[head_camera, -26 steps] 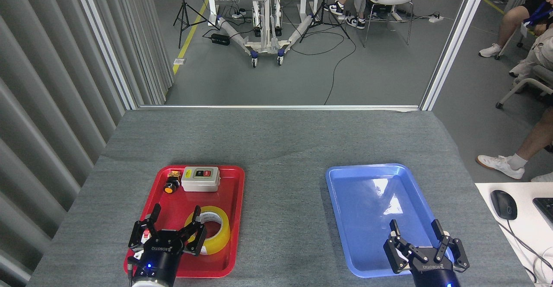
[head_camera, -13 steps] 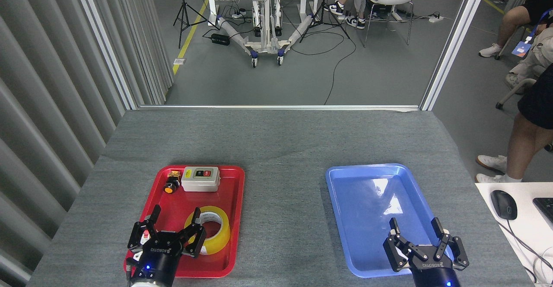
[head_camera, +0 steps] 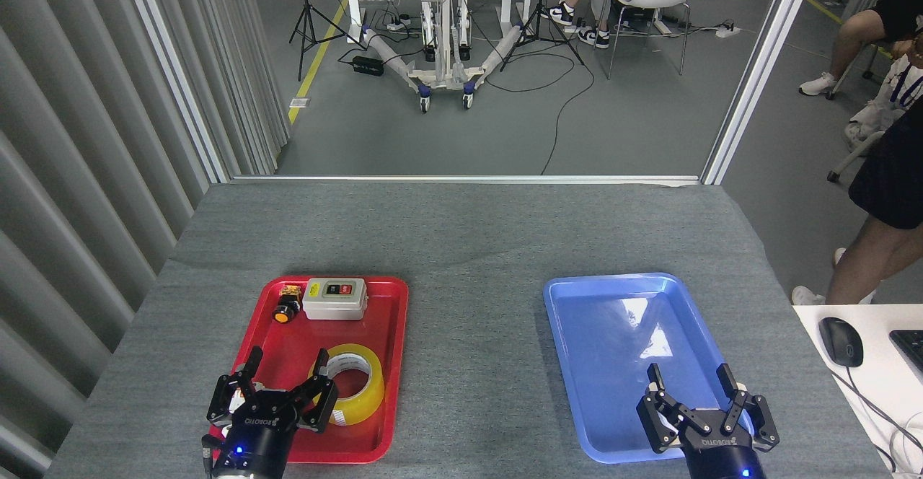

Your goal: Place and move tape with both arms

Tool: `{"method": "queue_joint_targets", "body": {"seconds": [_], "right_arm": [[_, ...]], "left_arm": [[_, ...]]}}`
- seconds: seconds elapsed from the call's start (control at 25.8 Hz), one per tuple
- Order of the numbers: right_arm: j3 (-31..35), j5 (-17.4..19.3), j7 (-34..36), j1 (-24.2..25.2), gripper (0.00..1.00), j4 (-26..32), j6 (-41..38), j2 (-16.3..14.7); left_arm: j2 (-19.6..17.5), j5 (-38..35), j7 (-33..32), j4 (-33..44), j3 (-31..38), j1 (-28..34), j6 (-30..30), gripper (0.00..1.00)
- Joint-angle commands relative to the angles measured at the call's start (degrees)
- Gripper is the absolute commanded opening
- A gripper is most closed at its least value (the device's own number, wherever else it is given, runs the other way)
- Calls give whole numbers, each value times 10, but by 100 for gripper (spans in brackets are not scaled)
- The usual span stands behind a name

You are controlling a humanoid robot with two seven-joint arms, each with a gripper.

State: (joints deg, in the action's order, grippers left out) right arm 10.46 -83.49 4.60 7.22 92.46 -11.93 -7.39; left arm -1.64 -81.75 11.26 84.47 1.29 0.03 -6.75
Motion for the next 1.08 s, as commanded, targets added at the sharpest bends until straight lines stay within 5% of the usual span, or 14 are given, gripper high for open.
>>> {"method": "queue_joint_targets", "body": {"seconds": [0.0,0.5,1.04], "right_arm": [[0,1,0,0,100,0,0,1],[1,1,-15,-2,100,-4,0,8],[1,2,-21,2,100,-4,0,6]], "left_arm": [[0,-1,-1,3,0,-1,4,100],[-22,7,-5,65,4,6,-2,100],[-22,13,-99,78,4,17,-5,100]]}}
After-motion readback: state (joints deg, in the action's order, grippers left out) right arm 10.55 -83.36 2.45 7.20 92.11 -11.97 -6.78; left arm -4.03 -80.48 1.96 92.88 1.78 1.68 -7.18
